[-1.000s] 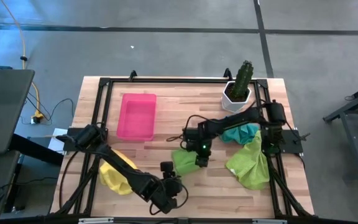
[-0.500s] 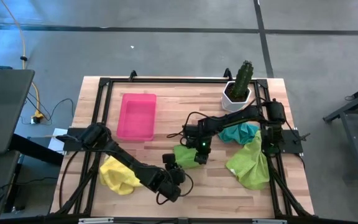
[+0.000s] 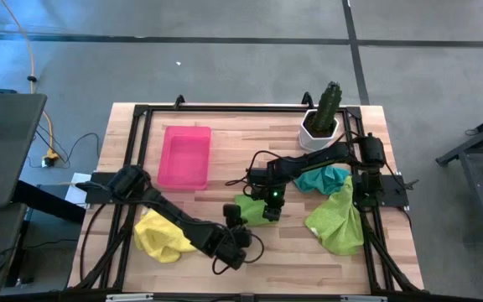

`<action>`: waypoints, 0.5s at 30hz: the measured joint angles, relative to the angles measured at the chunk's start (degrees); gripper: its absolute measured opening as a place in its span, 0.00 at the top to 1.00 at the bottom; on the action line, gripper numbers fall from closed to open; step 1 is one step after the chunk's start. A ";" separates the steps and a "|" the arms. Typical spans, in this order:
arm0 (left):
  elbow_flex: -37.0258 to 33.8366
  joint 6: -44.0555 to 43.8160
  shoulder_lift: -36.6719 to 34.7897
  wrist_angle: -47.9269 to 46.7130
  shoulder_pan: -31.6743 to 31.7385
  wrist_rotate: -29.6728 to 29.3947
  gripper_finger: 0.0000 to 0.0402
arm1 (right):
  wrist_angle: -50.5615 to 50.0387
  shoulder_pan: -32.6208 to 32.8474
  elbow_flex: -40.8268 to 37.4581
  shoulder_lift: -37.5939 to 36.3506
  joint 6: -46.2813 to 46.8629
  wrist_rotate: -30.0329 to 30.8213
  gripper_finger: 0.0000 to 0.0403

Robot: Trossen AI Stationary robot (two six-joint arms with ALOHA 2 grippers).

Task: Roll microfiber towels into tight, uniform cylinder then place into a basket
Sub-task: Roll the green microfiber cloth

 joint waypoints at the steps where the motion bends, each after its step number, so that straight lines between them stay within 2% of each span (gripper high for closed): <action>1: 0.00 0.51 0.00 -0.06 0.22 -0.38 0.63 | 0.00 0.00 0.00 0.00 -0.02 0.00 0.97; 3: 0.00 0.80 0.13 -0.23 0.90 -0.24 0.63 | 0.00 0.12 0.00 0.00 -0.02 0.02 0.97; 12: 0.04 1.72 2.74 -0.63 4.24 8.05 0.63 | -0.26 0.31 0.09 0.00 -2.50 0.14 0.97; 15: 0.02 1.35 2.89 -1.46 4.45 9.99 0.63 | 0.02 0.35 0.11 0.00 -5.26 2.27 0.97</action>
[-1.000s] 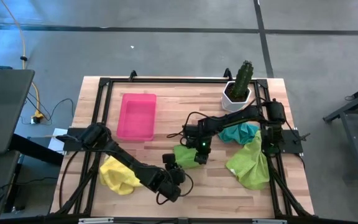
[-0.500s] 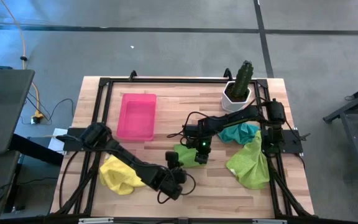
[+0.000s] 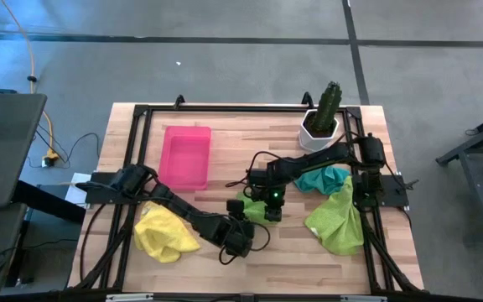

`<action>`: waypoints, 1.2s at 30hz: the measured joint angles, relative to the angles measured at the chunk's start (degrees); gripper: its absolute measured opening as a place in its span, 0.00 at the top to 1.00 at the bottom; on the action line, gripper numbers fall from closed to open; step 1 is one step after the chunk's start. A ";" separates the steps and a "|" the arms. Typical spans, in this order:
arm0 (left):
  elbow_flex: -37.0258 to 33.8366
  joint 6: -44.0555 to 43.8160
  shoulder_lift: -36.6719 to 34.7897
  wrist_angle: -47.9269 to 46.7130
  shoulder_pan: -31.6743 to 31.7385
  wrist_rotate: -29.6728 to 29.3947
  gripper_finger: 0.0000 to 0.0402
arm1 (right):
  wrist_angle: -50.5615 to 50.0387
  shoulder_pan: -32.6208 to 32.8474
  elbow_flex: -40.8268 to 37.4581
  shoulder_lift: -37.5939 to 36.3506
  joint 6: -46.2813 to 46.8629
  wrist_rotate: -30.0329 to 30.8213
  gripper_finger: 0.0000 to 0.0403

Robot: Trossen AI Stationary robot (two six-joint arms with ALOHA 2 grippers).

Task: Roll microfiber towels into tight, uniform cylinder then place into a basket
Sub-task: Roll the green microfiber cloth

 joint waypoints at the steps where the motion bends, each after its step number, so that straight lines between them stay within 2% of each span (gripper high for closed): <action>1: 0.00 -0.07 0.02 -0.07 -0.02 0.67 0.63 | -0.10 0.00 0.00 0.00 -1.63 1.20 0.96; 5: 0.10 -1.04 0.09 -0.25 0.04 3.21 0.63 | -0.82 -0.01 0.02 -0.04 -7.63 4.04 0.89; 11: 0.17 -7.80 0.04 -0.37 0.07 9.44 0.63 | -1.96 -0.02 0.02 -1.01 -11.64 3.97 0.72; 15: 0.16 -12.44 0.10 -0.07 -0.38 13.47 0.63 | -5.47 -0.02 0.65 -3.51 -16.45 4.05 0.64; 20: 0.28 -17.89 0.07 0.89 -0.78 19.84 0.63 | -12.61 0.64 2.99 -8.80 -26.05 4.13 0.61; 24: 0.21 -21.93 0.03 2.85 -0.70 22.76 0.63 | -10.84 3.06 1.93 -14.08 -25.75 4.14 0.62; 28: 0.46 -23.65 0.17 4.66 -1.01 24.63 0.63 | -6.27 8.38 -1.41 -18.73 -23.86 5.39 0.63; 31: 0.46 -23.51 0.17 4.44 -0.95 24.83 0.63 | 1.59 13.68 -5.79 -21.99 -20.77 11.62 0.64; 36: 0.45 -21.67 0.17 4.38 -0.04 25.19 0.63 | 17.58 21.71 -13.81 -24.82 -16.19 31.34 0.66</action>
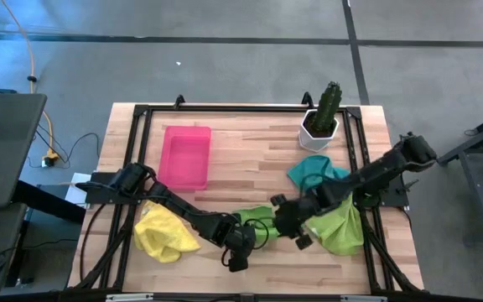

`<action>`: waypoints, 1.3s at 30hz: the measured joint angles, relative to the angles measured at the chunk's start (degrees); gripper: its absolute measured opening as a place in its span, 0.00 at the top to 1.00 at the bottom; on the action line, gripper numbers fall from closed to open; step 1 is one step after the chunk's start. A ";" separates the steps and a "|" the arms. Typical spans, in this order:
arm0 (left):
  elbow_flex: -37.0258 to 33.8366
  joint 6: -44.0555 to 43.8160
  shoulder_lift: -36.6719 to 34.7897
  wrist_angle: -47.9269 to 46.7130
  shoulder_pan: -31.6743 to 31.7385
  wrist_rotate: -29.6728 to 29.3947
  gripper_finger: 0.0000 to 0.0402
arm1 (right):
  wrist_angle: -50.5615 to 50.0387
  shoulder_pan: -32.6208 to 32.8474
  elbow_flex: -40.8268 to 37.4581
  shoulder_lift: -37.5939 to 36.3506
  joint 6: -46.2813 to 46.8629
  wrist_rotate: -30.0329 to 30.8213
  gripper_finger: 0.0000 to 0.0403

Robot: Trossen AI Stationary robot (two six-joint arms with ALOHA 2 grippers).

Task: Roll microfiber towels into tight, uniform cylinder then place into a basket
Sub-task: Roll the green microfiber cloth

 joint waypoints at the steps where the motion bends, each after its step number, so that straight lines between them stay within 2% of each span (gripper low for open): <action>1: -0.01 0.28 0.00 0.03 0.19 -0.01 0.63 | 3.12 1.21 -1.50 -0.15 0.31 3.03 0.66; 4: -0.05 0.58 0.00 0.12 0.51 0.45 0.63 | 10.85 3.87 -5.87 0.04 1.15 7.75 0.66; 8: -0.12 0.58 0.00 0.51 0.56 0.58 0.63 | 18.39 5.95 -10.80 1.32 0.46 8.24 0.66; 13: -0.12 0.58 0.00 0.63 0.56 0.45 0.63 | 25.30 7.10 -13.26 1.92 5.04 8.30 0.66; 18: -0.12 0.56 0.00 0.84 0.61 0.54 0.63 | 26.14 7.19 -13.53 2.30 5.11 9.04 0.66; 25: -0.12 0.10 0.00 0.96 0.61 0.49 0.63 | 27.67 7.17 -13.56 7.86 5.26 8.98 0.66; 34: -0.12 0.04 0.02 1.26 0.63 0.49 0.63 | 27.54 7.12 -13.34 9.54 4.74 16.13 0.66; 39: -0.12 0.04 0.02 1.24 0.65 0.46 0.63 | 27.56 6.97 -13.32 9.54 0.87 15.11 0.66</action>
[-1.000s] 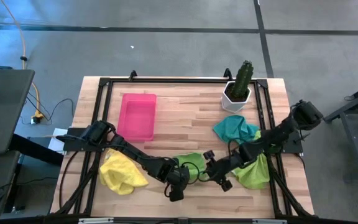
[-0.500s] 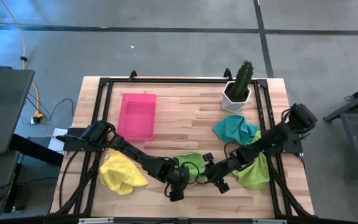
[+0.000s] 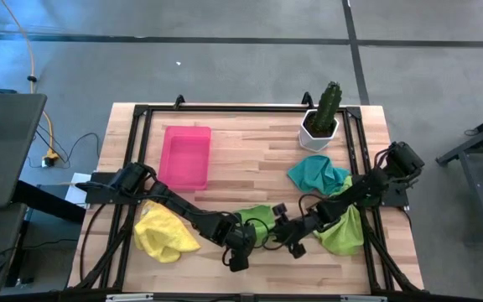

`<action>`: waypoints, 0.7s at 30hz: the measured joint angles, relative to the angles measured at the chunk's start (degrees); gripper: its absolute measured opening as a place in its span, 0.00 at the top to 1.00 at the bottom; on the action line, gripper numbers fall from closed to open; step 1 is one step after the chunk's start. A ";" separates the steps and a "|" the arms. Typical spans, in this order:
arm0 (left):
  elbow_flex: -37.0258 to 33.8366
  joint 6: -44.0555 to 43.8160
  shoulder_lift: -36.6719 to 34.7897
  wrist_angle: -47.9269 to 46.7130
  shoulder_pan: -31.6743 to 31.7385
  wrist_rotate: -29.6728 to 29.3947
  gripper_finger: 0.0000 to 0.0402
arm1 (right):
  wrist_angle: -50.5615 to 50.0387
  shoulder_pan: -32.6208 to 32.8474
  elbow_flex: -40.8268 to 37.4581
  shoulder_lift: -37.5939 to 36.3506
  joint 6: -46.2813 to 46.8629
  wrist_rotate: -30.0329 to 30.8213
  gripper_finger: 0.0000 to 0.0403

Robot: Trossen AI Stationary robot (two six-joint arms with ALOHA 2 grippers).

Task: Roll microfiber towels into tight, uniform cylinder then place into a basket
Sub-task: Roll the green microfiber cloth

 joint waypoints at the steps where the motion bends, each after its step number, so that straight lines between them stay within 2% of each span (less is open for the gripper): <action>1: 0.00 0.02 0.00 0.00 0.00 -0.01 0.63 | 0.02 -0.22 0.00 0.00 -0.38 -0.93 0.65; 5: 0.00 -0.01 0.00 0.00 0.00 -0.01 0.63 | 0.00 -1.46 0.00 0.00 0.32 -3.37 0.60; 14: 0.00 -0.49 0.00 0.04 0.02 -0.07 0.63 | 0.20 -4.24 0.09 1.38 -1.27 -2.78 0.42; 21: 0.00 -0.51 0.02 0.26 0.02 -0.14 0.63 | 1.51 -5.41 0.24 4.80 -1.33 -0.72 0.40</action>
